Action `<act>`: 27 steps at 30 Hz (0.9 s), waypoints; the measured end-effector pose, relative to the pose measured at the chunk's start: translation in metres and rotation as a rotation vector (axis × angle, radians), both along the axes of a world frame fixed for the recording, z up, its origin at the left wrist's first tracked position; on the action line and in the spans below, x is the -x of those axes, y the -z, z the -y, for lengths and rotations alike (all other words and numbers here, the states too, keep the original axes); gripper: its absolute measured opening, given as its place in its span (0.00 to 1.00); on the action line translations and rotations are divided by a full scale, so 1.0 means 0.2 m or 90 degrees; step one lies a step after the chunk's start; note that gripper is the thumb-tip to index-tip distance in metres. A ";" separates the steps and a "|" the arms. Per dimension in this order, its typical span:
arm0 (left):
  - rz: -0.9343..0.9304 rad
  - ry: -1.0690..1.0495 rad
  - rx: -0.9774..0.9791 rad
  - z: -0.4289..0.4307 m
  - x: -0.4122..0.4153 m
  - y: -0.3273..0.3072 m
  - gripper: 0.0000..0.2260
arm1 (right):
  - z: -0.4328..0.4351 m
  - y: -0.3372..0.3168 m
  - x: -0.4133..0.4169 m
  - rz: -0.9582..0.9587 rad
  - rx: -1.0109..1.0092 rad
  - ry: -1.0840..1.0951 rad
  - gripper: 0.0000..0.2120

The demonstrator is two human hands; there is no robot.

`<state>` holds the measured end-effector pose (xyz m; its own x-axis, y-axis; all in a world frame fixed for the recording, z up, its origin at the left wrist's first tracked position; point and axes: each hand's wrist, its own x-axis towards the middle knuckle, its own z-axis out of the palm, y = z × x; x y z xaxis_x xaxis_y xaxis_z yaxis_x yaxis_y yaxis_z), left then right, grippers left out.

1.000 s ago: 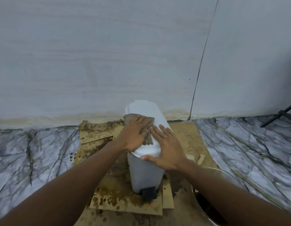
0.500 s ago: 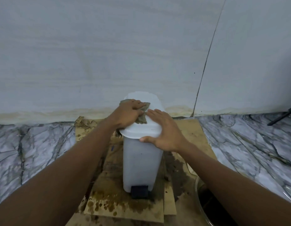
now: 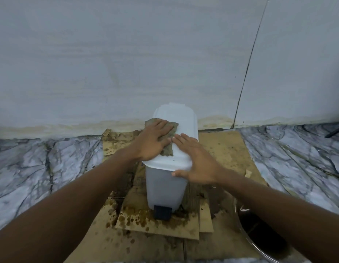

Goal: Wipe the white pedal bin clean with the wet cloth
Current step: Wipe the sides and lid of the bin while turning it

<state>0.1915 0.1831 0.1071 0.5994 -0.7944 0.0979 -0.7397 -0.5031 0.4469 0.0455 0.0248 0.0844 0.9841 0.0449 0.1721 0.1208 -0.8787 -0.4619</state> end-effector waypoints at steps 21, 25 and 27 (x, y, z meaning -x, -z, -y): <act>0.331 0.052 -0.194 0.02 0.23 -0.01 0.43 | 0.20 -0.03 -0.04 -0.035 0.086 -0.046 0.60; 0.241 0.082 -0.115 -0.14 0.13 -0.01 0.39 | 0.21 -0.01 -0.03 -0.022 0.067 -0.047 0.55; 0.199 0.049 -0.089 -0.22 0.08 0.00 0.39 | 0.21 0.00 -0.03 -0.014 0.063 -0.049 0.53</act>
